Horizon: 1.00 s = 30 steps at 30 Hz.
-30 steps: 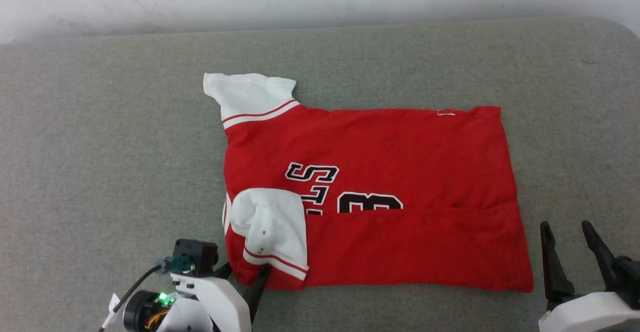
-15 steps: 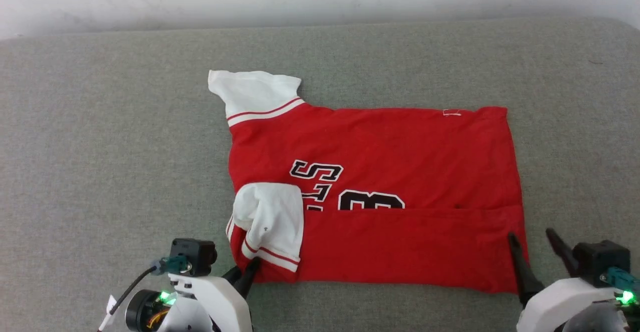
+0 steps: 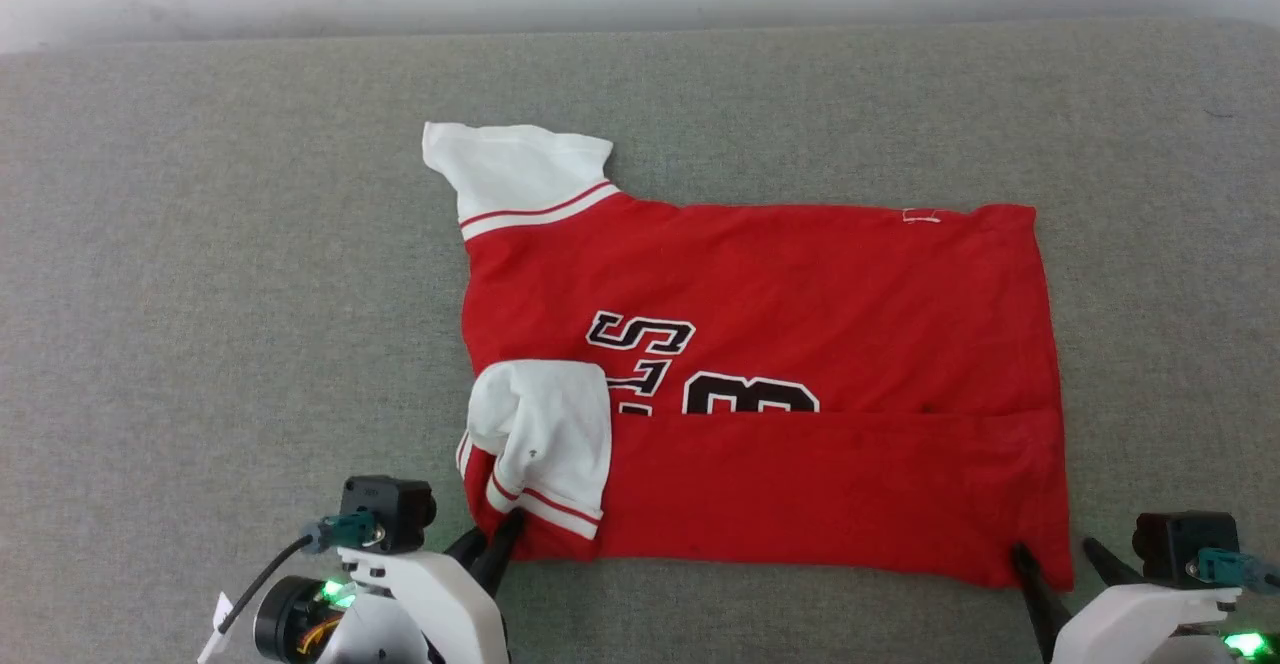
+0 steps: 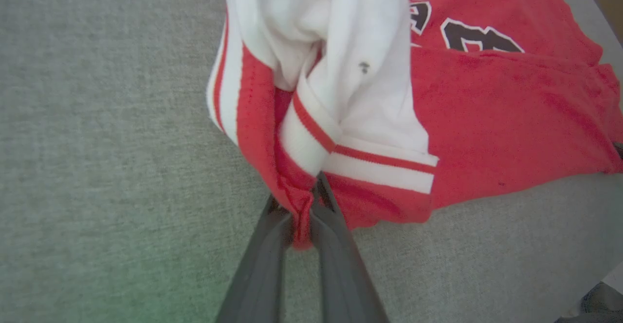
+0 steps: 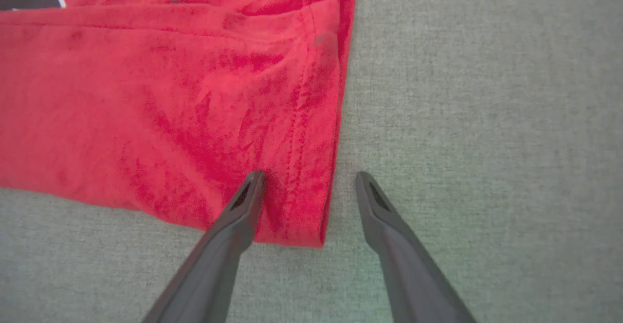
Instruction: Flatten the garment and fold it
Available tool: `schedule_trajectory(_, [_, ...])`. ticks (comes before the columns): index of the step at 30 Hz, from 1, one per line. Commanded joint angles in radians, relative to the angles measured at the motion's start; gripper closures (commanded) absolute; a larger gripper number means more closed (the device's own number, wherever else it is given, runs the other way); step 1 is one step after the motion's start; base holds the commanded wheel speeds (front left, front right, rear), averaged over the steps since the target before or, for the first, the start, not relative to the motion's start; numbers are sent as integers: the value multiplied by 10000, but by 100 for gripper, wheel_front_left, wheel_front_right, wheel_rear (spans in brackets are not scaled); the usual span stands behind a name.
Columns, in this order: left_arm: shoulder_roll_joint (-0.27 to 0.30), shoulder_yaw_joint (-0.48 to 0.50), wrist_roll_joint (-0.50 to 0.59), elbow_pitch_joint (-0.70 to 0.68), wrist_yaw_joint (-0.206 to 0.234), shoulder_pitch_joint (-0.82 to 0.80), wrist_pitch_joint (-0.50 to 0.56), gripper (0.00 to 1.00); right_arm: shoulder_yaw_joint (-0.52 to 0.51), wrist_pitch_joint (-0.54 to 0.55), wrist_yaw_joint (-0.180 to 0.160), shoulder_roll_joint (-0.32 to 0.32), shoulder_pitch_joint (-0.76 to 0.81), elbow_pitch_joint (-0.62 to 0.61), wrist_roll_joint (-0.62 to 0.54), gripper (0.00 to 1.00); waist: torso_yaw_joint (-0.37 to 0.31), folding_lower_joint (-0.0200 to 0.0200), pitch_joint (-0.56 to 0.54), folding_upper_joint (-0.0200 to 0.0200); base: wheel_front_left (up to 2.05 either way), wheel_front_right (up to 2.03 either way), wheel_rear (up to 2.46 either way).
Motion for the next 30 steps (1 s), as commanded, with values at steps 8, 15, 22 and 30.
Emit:
schedule_trajectory(8, [36, 33, -99, 185, 55, -186, -56, 100, 147, 510, -7, 22, 75, 139, 547, 100, -30, 0, 106, 0, 0, 0, 0])
schedule_trajectory(15, [-48, 220, -293, 157, 110, -237, -299, 100, 110, 317, -7, 22, -169, -123, 437, 100, -70, 0, 128, 0, 0, 0, 0])
schedule_trajectory(22, [201, 700, -737, -512, 254, 386, -286, 100, -6, 442, -7, 22, -240, -822, 90, 100, -144, 0, -151, 0, 0, 0, 0])
schedule_trajectory(30, [448, 737, -1162, -1634, 627, 1872, 386, 100, -288, 1061, -7, 22, 639, -1501, 199, 100, -37, 0, -684, 0, 0, 0, 0])
